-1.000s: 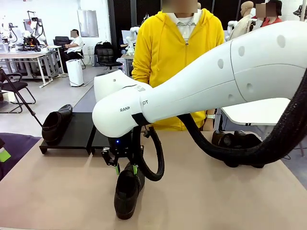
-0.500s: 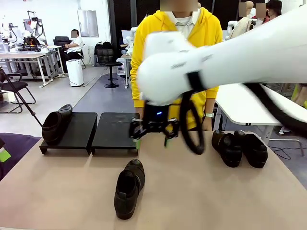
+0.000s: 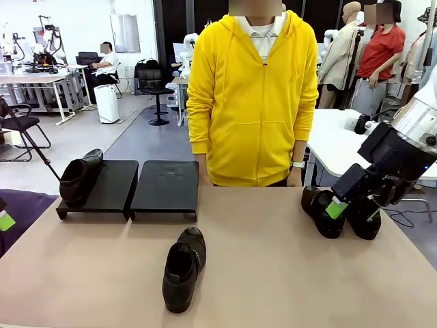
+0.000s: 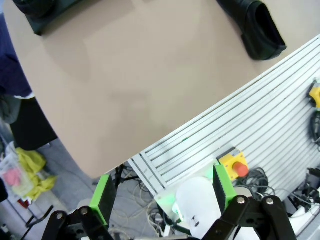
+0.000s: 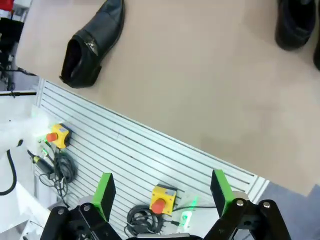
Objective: Organize the shoes by placing them on the stand.
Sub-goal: Pick up one Shoe and place it in the middle of the table.
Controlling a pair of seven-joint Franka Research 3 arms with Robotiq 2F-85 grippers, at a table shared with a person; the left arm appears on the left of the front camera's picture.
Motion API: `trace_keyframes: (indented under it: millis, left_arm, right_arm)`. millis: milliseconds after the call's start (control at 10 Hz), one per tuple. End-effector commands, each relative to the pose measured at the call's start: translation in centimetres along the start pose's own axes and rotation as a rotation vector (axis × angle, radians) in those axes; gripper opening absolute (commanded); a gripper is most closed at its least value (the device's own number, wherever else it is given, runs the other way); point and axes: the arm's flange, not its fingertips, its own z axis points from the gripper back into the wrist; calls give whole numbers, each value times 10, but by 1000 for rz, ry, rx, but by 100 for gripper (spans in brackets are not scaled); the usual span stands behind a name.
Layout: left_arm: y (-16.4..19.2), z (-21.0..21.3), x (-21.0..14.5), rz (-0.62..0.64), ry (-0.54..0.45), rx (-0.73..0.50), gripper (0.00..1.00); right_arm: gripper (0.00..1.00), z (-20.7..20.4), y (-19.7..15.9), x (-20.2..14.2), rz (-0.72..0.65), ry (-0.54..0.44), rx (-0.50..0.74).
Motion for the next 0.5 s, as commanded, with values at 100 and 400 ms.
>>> trace_keyframes:
  millis: [100,400]
  left_arm:
    - [-1,1,-1,10,-2,-8,100]
    - [-1,1,-1,10,-2,-8,100]
  right_arm:
    - [100,0,-1,0,0,0,0]
    - [100,0,-1,0,0,0,0]
